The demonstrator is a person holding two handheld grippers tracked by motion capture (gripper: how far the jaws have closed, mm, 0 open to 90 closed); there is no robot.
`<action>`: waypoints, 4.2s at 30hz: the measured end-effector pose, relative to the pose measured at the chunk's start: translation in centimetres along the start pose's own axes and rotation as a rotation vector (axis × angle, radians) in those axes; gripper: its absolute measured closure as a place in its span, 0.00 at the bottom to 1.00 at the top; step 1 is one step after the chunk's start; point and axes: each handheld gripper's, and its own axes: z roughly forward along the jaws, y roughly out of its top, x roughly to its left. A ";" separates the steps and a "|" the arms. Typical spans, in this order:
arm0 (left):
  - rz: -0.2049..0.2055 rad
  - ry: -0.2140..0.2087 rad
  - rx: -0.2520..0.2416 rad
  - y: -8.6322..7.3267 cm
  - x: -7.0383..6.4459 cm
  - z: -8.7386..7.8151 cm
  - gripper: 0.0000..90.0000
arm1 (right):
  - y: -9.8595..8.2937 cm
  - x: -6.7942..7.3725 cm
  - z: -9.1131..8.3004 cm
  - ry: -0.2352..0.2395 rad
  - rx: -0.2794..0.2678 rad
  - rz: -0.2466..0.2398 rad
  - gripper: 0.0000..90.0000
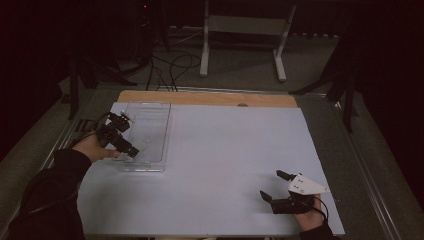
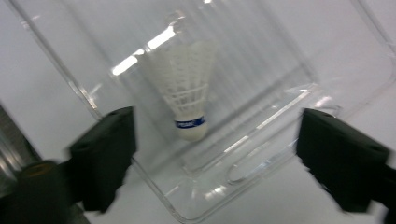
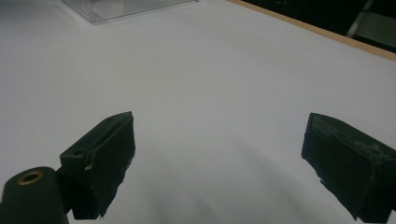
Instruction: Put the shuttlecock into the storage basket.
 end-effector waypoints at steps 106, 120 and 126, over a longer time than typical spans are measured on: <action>0.187 -0.153 -0.578 3.8 -9.9 1.4 0.00 | -0.1 -0.2 -0.3 0.005 -0.003 0.006 0.11; 0.243 -0.220 -0.559 4.5 -12.2 2.1 0.00 | -0.1 -0.1 -0.2 0.009 -0.002 0.002 0.11; 0.271 -0.234 -0.565 4.4 -13.2 2.6 0.00 | 0.0 -0.1 -0.2 0.010 -0.002 0.002 0.11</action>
